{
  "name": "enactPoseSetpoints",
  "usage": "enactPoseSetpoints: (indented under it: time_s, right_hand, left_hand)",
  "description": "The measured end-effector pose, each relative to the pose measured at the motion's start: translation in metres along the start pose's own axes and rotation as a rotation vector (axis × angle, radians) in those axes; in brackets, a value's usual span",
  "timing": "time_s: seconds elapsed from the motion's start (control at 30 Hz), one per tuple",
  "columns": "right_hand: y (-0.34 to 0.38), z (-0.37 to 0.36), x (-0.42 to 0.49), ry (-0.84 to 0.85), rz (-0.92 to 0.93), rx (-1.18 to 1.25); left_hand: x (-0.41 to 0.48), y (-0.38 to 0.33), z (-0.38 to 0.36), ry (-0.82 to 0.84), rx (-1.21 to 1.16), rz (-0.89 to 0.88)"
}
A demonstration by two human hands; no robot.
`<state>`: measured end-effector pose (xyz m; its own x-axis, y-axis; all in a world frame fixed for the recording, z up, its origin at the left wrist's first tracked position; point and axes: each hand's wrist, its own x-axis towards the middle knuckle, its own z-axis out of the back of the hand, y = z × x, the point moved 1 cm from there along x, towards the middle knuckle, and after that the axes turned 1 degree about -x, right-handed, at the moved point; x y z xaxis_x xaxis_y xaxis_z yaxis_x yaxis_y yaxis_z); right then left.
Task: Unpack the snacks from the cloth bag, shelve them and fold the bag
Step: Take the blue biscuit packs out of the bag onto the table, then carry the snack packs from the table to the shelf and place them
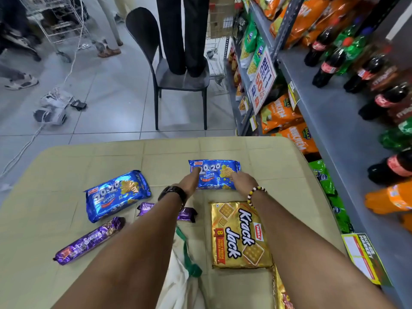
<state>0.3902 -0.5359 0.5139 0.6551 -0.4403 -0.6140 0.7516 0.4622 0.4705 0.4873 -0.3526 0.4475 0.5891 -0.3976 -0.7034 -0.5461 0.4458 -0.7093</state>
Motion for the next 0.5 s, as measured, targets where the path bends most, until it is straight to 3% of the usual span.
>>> enactPoseSetpoints:
  time_s: [0.1, 0.23, 0.33, 0.5]
  right_hand:
    - [0.005, 0.012, -0.02, -0.035, 0.043, 0.014]
    - [-0.005, 0.022, -0.082, -0.218, 0.218, 0.306]
    - [-0.038, 0.003, -0.129, -0.297, 0.243, 0.359]
    - [-0.118, -0.055, -0.197, -0.31, 0.182, 0.388]
  left_hand:
    - [-0.04, -0.024, -0.002, 0.006, 0.179, 0.042]
    - [-0.13, -0.053, 0.003, -0.001, 0.278, -0.162]
    - [-0.178, -0.013, 0.027, -0.029, 0.335, -0.229]
    - [-0.246, 0.092, 0.061, -0.106, 0.259, -0.139]
